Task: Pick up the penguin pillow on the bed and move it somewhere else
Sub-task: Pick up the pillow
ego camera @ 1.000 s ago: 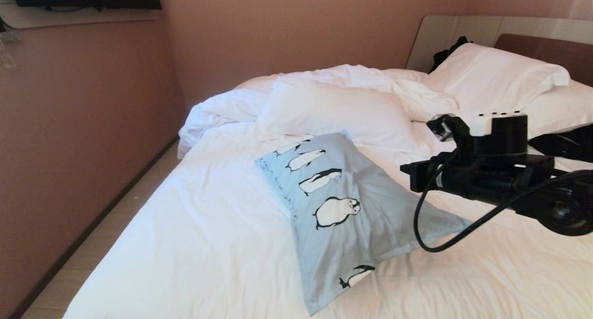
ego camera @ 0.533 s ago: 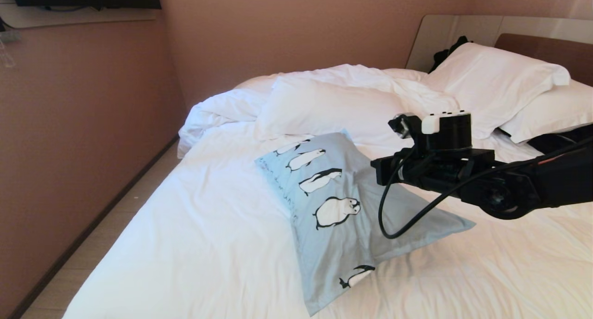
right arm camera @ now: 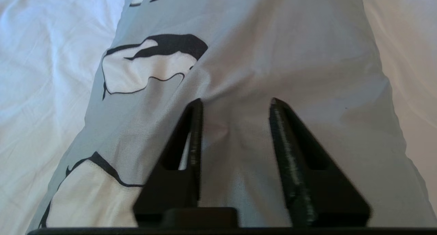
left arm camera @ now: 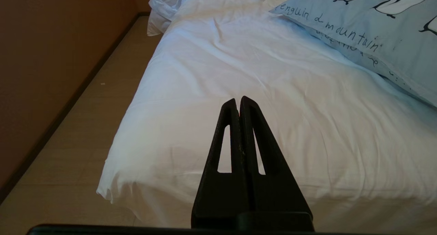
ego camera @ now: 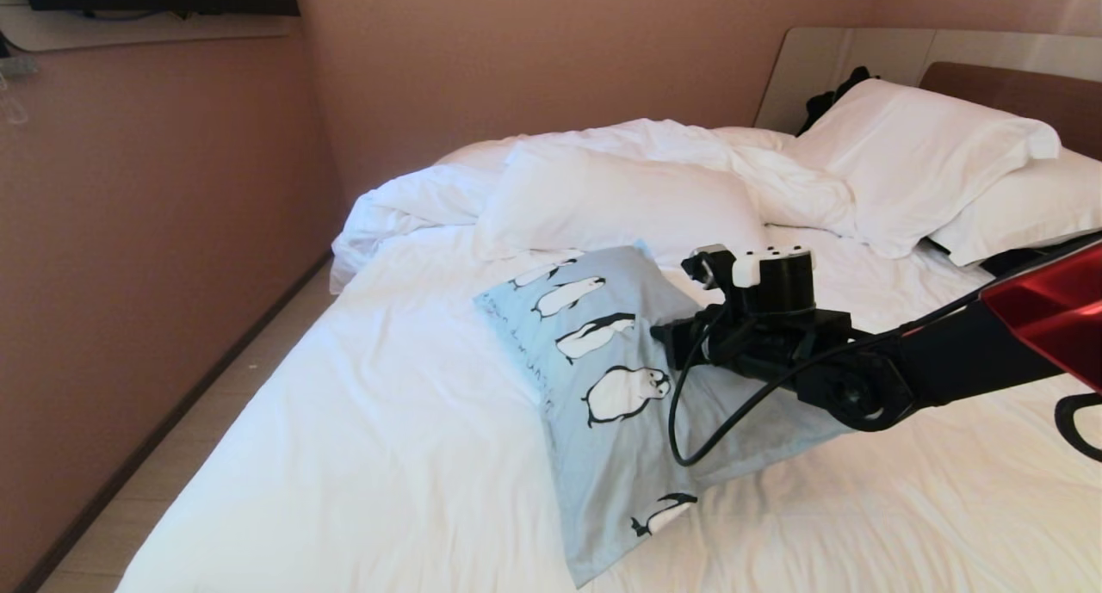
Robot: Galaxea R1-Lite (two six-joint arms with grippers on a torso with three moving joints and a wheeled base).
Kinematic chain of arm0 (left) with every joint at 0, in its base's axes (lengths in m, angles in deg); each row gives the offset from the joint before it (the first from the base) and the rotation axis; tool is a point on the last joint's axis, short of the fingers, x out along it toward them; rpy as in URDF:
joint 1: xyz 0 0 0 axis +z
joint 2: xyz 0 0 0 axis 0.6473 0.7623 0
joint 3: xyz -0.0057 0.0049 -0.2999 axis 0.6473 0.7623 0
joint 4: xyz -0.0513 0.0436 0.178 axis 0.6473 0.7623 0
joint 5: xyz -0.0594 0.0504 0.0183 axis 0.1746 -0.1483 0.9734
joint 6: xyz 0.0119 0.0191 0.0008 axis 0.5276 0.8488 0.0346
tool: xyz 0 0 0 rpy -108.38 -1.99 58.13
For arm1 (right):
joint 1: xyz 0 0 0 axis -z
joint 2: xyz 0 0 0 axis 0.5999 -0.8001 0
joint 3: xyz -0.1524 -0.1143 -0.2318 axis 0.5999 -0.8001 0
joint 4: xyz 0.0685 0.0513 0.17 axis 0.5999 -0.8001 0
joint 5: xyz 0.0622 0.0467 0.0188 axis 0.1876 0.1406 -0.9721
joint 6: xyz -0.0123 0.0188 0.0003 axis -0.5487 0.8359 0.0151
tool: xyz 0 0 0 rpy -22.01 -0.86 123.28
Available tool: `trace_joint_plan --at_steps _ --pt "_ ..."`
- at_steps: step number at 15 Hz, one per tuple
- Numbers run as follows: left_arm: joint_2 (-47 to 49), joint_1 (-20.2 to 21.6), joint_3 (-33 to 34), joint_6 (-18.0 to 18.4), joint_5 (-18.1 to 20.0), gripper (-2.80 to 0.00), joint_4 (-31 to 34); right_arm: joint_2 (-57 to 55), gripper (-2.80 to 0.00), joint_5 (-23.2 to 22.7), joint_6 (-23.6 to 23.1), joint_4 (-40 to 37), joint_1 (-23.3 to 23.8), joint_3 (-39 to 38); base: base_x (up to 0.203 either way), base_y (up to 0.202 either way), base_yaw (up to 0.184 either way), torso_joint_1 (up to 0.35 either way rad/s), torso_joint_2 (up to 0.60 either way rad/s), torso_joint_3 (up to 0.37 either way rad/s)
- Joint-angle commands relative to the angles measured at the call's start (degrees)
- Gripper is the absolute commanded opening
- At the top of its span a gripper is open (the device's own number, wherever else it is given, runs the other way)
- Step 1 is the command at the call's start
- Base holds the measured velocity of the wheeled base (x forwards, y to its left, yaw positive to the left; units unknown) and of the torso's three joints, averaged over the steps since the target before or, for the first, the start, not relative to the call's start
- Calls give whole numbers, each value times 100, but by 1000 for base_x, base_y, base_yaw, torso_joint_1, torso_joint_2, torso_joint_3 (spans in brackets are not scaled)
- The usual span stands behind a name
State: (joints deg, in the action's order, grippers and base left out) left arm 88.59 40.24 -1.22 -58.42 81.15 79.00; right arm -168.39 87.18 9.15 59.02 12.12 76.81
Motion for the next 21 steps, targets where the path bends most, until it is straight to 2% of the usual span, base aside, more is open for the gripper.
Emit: trace_joint_plan --at_steps 1,8,15,21 --pt "-2 1 0 -1 -2 -280 -3 77 0 -7 34 302 -4 -129 0 0 0 0 0 0" --pt "-2 1 0 -1 -2 -280 -3 261 0 -38 -14 636 -231 -479 0 0 0 0 0 0" --pt "-2 1 0 0 -2 -280 -3 -1068 0 5 -13 861 -112 -70 0 0 0 0 0 0" --pt "-2 1 0 -1 -2 -280 -3 -1509 0 2 -29 744 144 49 0 0 0 0 0 0"
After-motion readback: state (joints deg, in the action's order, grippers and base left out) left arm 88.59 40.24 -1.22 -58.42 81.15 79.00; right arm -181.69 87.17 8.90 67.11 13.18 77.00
